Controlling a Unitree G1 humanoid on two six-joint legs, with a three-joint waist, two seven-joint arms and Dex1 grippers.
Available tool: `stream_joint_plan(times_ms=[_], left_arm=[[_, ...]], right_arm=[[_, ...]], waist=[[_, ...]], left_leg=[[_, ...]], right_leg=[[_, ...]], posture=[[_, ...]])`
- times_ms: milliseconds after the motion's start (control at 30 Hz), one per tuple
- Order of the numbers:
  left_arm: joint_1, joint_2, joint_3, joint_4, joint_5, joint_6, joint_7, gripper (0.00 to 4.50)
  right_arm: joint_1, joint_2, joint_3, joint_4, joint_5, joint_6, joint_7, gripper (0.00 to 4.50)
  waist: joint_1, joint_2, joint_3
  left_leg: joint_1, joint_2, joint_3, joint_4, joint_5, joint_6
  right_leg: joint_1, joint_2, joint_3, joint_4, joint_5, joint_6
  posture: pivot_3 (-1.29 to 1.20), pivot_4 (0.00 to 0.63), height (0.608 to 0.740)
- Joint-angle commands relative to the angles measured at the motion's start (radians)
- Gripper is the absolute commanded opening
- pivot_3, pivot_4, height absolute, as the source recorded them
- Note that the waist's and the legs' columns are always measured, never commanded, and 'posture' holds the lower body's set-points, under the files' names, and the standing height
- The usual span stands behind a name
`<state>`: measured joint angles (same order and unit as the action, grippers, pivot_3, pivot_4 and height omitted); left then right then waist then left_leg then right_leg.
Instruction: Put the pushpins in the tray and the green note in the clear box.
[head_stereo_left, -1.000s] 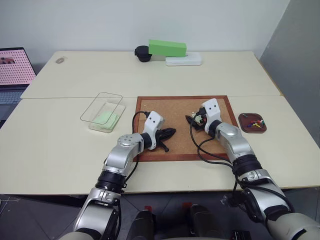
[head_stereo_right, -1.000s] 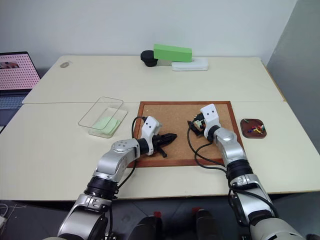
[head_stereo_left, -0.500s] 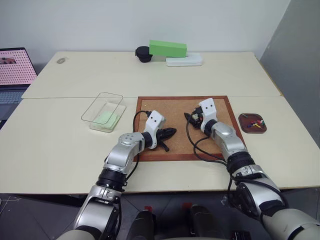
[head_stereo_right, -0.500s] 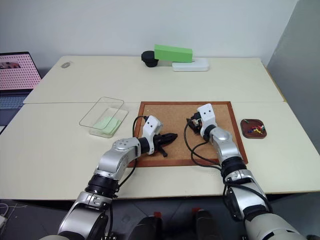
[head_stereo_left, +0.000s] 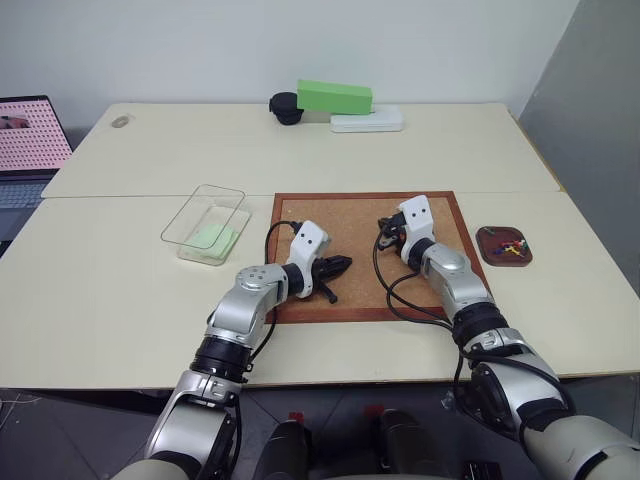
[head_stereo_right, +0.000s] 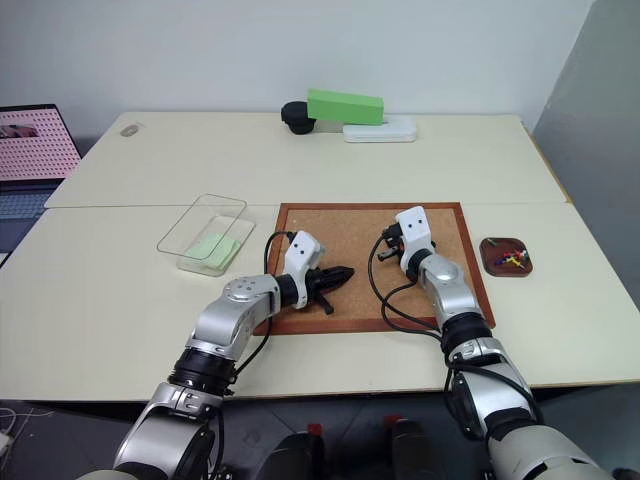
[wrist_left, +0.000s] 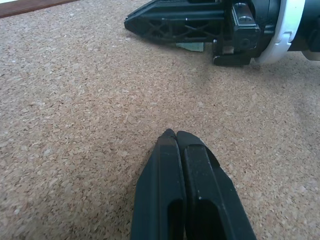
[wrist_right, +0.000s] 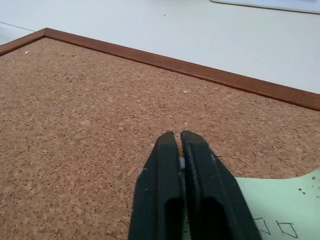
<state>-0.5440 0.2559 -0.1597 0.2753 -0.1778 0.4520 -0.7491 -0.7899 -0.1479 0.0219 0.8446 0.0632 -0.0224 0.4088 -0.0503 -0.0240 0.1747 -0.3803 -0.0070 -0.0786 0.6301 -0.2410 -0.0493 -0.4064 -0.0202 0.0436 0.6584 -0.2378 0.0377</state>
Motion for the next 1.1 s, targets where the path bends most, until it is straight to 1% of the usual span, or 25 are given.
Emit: stream_joint_plan(times_ms=[33,200,367,500,700,833,900,1033,1100], left_arm=[[0.024,0.009,-0.023,0.009,0.019,0.017,-0.001,0.0],[0.022,0.0,-0.025,0.007,0.015,0.02,0.0,0.0],[0.018,-0.005,-0.022,0.02,0.014,0.017,0.005,0.0],[0.018,-0.009,-0.024,0.024,0.014,0.015,0.002,0.0],[0.017,-0.016,-0.026,0.029,0.014,0.013,-0.001,0.0],[0.0,-0.028,-0.002,0.038,-0.008,0.026,0.002,0.0],[-0.019,-0.037,0.021,0.039,-0.03,0.046,0.003,0.0],[-0.053,-0.048,0.064,0.019,-0.077,0.085,-0.006,0.0],[-0.07,-0.059,0.093,-0.009,-0.123,0.12,-0.014,0.0]], right_arm=[[0.004,-0.01,0.009,-0.082,-0.022,-0.055,-0.001,0.06],[0.042,-0.031,0.033,-0.231,-0.051,-0.046,0.005,0.06],[0.086,-0.053,0.051,-0.36,-0.064,0.002,0.015,0.06],[0.12,-0.089,0.065,-0.445,-0.092,0.021,0.023,0.06],[0.18,-0.242,0.154,-0.525,-0.252,-0.047,0.05,0.06],[0.211,-0.311,0.182,-0.558,-0.303,-0.09,0.063,0.06],[0.227,-0.315,0.169,-0.573,-0.285,-0.084,0.07,0.06],[0.232,-0.308,0.133,-0.6,-0.249,-0.061,0.065,0.06],[0.223,-0.294,0.114,-0.632,-0.226,-0.038,0.055,0.06]], waist=[[0.0,0.0,0.0],[0.0,0.0,0.0],[0.0,0.0,0.0],[0.002,0.0,0.0],[0.004,0.0,0.0],[0.005,0.0,0.0],[0.005,0.0,0.0],[0.009,0.0,0.0],[0.01,0.0,0.0]], left_leg=[[0.0,0.0,0.0,0.0,0.0,0.0],[-0.001,0.0,0.0,0.0,0.0,0.0],[0.0,0.0,0.0,0.0,0.0,0.0],[-0.001,0.0,-0.001,0.0,0.0,0.0],[-0.001,-0.001,0.0,0.0,0.0,0.0],[-0.001,0.0,0.0,0.0,0.0,0.0],[-0.001,0.0,0.0,0.0,0.0,0.0],[-0.001,-0.001,0.0,0.0,0.0,0.0],[-0.001,0.0,0.0,0.0,0.0,0.0]], right_leg=[[0.0,0.0,0.0,0.0,0.0,0.0],[-0.001,0.0,0.0,0.0,0.0,0.0],[0.0,0.0,0.0,0.0,0.0,0.0],[0.0,0.0,0.0,0.0,0.0,0.0],[0.0,0.0,0.0,-0.001,0.0,0.0],[0.0,0.0,0.0,-0.001,-0.001,0.001],[0.0,0.0,0.0,-0.001,-0.003,0.005],[0.0,0.0,0.0,-0.001,-0.003,0.005],[0.0,0.0,0.0,-0.001,-0.003,0.005]], posture=[[0.0,0.15,0.74],[0.0,0.15,0.74],[0.0,0.15,0.74],[0.0,0.15,0.74],[0.0,0.15,0.74],[0.0,0.15,0.74],[0.0,0.15,0.74],[0.0,0.15,0.74],[0.0,0.15,0.74]])
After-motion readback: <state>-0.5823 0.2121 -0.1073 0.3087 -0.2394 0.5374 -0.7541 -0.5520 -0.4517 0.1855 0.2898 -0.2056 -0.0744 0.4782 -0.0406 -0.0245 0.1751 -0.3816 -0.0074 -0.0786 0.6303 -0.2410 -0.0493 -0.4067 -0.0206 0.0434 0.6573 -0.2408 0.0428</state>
